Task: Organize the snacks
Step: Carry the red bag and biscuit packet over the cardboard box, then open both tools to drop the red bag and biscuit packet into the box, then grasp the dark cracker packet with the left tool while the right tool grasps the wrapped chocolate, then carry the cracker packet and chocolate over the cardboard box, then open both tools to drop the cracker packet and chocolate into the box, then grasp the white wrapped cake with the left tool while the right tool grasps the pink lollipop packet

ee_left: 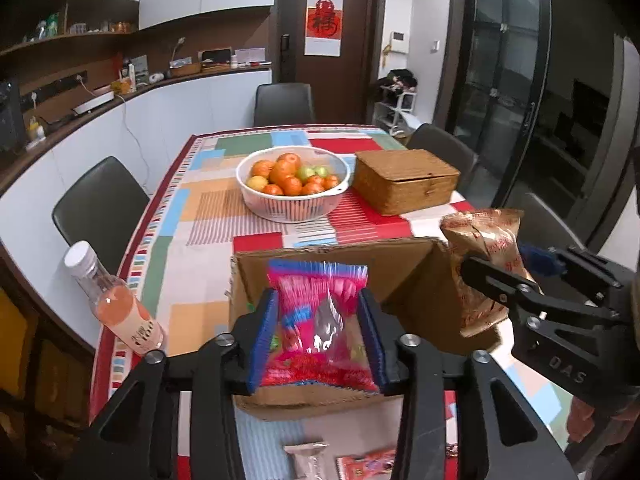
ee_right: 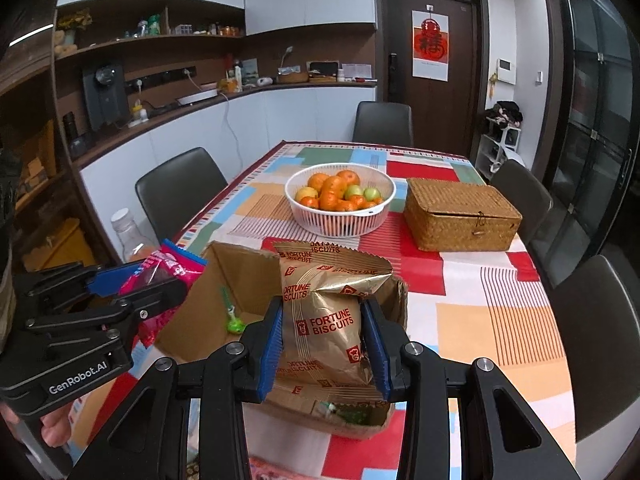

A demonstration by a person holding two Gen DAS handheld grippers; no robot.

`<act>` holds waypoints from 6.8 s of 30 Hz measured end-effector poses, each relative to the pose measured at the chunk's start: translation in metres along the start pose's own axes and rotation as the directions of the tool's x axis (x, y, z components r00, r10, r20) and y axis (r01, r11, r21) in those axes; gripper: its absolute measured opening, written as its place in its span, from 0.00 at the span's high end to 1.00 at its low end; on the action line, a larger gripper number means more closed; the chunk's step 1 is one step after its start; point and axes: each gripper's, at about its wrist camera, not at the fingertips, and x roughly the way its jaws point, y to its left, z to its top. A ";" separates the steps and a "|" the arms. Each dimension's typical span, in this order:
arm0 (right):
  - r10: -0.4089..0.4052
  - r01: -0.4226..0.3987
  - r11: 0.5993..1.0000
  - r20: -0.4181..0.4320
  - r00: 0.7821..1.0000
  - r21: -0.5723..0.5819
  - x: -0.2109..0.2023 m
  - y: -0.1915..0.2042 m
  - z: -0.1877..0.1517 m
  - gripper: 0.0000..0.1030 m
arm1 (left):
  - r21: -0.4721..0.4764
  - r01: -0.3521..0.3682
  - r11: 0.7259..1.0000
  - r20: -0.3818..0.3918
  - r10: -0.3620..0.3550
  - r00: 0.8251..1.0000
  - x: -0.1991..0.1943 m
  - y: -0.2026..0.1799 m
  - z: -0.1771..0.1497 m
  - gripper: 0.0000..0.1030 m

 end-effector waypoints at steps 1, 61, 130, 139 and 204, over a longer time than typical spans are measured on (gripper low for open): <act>-0.008 0.008 1.000 -0.007 1.000 0.000 0.002 -0.001 0.001 0.54 | -0.002 -0.005 1.000 0.003 0.005 1.000 0.000 0.000 0.000 0.54; -0.045 -0.011 0.992 -0.442 0.896 -0.123 0.016 0.010 -0.202 0.44 | 0.103 -0.003 0.995 -0.414 0.045 0.909 0.014 -0.026 -0.233 0.31; 0.131 -0.128 0.991 -0.098 0.987 0.033 -0.067 0.022 -0.135 0.75 | -0.016 0.105 0.994 -0.029 -0.106 0.994 -0.082 -0.028 -0.143 0.53; 0.124 -0.124 0.992 -0.001 0.992 0.035 -0.076 0.019 -0.101 0.75 | -0.001 0.089 0.996 0.068 -0.089 0.994 -0.096 -0.024 -0.106 0.53; 0.106 -0.135 0.975 -0.163 0.981 -0.176 -0.015 0.046 -0.065 0.48 | 0.106 -0.062 0.992 -0.060 0.069 0.996 -0.048 -0.003 -0.085 0.31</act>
